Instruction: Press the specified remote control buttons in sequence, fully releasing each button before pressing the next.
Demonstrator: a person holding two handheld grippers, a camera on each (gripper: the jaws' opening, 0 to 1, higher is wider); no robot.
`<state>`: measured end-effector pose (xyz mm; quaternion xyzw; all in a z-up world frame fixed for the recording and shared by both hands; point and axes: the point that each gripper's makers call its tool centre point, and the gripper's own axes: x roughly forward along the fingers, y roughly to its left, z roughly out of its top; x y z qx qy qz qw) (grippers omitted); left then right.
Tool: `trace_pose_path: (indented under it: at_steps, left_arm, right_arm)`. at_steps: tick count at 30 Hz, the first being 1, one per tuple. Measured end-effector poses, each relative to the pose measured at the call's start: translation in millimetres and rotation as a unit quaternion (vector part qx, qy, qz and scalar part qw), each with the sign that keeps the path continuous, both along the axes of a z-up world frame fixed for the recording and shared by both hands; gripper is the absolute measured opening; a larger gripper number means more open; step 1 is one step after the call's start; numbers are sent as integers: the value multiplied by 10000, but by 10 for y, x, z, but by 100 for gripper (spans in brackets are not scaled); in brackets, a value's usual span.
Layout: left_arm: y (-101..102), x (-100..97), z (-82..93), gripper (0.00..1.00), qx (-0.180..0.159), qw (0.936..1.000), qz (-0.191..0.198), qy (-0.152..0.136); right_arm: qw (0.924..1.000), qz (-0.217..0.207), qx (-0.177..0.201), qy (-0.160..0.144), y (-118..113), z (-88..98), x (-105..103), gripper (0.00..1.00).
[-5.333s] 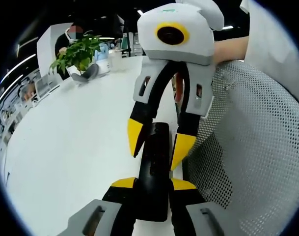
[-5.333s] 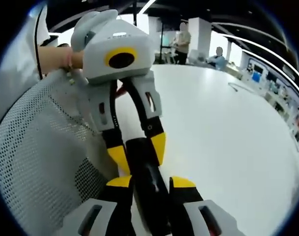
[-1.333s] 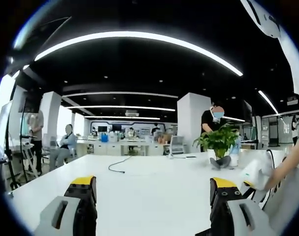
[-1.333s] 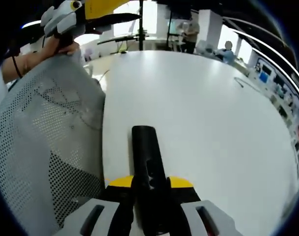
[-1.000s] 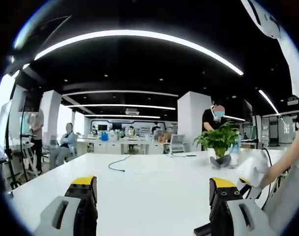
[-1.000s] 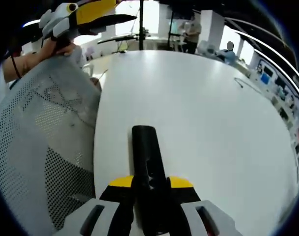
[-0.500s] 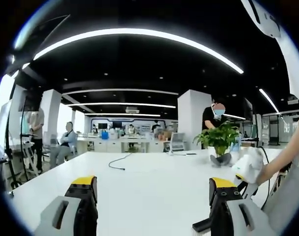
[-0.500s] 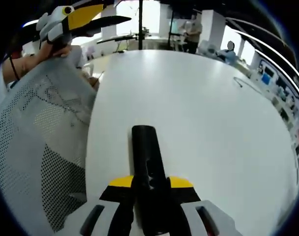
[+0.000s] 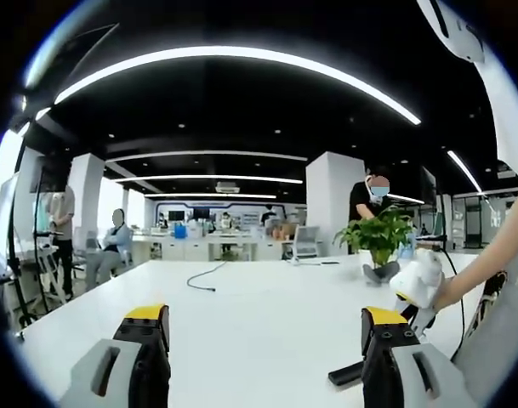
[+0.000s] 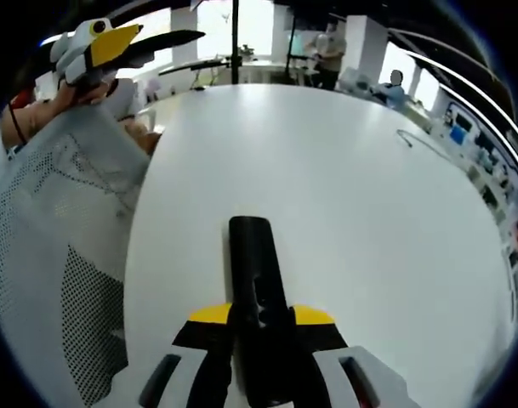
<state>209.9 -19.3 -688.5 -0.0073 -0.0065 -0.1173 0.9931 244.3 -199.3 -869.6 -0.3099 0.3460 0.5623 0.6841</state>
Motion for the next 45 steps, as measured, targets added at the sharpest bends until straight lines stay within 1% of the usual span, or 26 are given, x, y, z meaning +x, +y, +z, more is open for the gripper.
trace_pose_path:
  at_steps: [6,9,13,18,24,27,30,35,38,45]
  left_arm:
    - [-10,4,7,97,33,10000,-48,25]
    - [12,16,24,96,20,10000,-3,28]
    - [-11,37,5,96,74,9999,-58,100]
    - [17,52,25,96,29,10000,-8,68]
    - [-16,55,-1,96,84,9998,-83,129]
    - [2,54,4,95,43,9999,-46,123]
    - [-20,55,-32,95,96,9997,-110,204]
    - [-2,50,-35,95,100,9997,-64,204]
    - [-17,49,-47,95,86,9996,-105,228]
    - [-10,52,-71,94,96,9995,-90,287]
  right_arm:
    - [10000,16,-18,-11,0,57,131,21]
    - [10000,17,-68,-26,-5,69,182,21]
    - [10000,-1,-39,-12,-9,62,260,21]
    - [10000,14,-59,-7,4,58,344,21]
    - [10000,-32,-25,18,-4,51,470,21]
    - [10000,-26,-67,7,-7,51,522,21]
    - [10000,-24,-96,-2,-19,50,590,21]
    - [9999,4,-121,3,-13,47,666,21]
    - [9999,22,-132,8,-10,48,699,21]
    - [9998,71,-196,-12,2,43,848,21]
